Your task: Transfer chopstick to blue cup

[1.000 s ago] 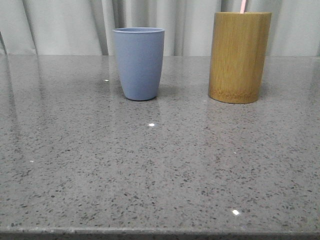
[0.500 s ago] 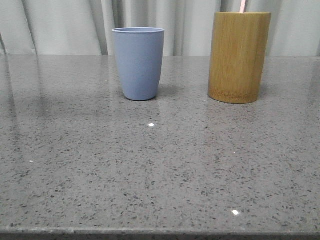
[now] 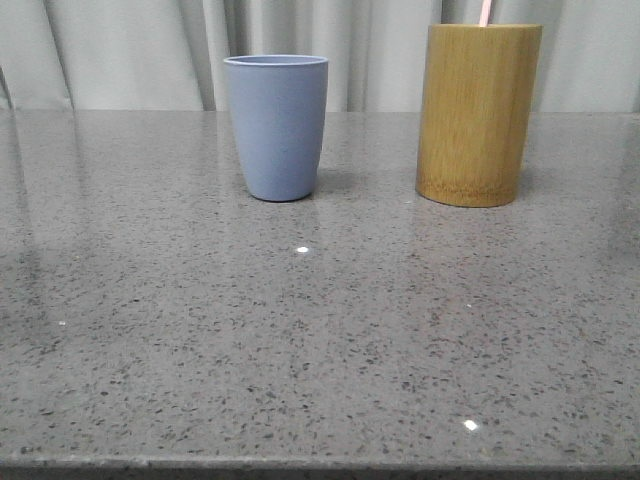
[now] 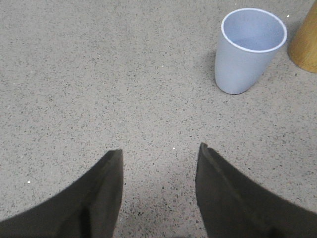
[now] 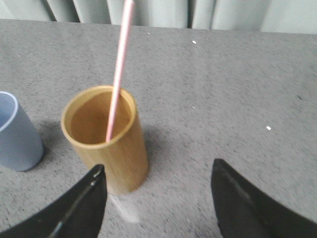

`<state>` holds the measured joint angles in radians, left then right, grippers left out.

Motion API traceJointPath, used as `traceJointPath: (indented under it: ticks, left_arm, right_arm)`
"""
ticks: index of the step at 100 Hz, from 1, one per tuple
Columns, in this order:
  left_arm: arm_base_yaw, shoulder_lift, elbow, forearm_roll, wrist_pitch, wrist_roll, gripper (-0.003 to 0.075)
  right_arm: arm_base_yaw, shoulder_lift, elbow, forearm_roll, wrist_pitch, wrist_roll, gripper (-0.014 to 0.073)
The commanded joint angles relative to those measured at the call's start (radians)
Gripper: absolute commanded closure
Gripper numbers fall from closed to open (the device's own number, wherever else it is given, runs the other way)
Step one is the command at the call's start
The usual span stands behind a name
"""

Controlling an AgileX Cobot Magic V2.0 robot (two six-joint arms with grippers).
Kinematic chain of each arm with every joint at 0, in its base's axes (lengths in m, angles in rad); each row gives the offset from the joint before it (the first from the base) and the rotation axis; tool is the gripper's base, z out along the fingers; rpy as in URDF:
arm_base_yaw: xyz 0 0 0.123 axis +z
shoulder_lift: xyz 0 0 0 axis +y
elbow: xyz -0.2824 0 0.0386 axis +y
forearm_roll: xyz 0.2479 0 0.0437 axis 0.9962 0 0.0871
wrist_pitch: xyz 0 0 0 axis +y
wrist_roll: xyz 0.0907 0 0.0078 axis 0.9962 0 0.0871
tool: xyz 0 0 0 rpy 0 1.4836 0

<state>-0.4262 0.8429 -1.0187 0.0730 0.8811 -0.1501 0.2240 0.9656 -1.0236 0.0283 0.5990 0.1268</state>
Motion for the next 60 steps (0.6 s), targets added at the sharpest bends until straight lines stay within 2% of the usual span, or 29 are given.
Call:
traceJointPath:
  ticks: [1, 33, 60]
  left_arm:
    - [-0.005, -0.050, -0.005, 0.007, -0.085, -0.021, 0.0383]
    - [-0.005, -0.099, 0.012, 0.007, -0.067, -0.021, 0.0383]
    - [-0.005, -0.099, 0.012, 0.007, -0.067, -0.021, 0.0383]
  right_arm:
    - [0.018, 0.051, -0.085, 0.017, -0.085, -0.004, 0.0095]
    - [0.023, 0.289, -0.287, 0.090, -0.129, -0.004, 0.0095]
    - [0.023, 0.438, -0.384, 0.135, -0.153, -0.004, 0.0095]
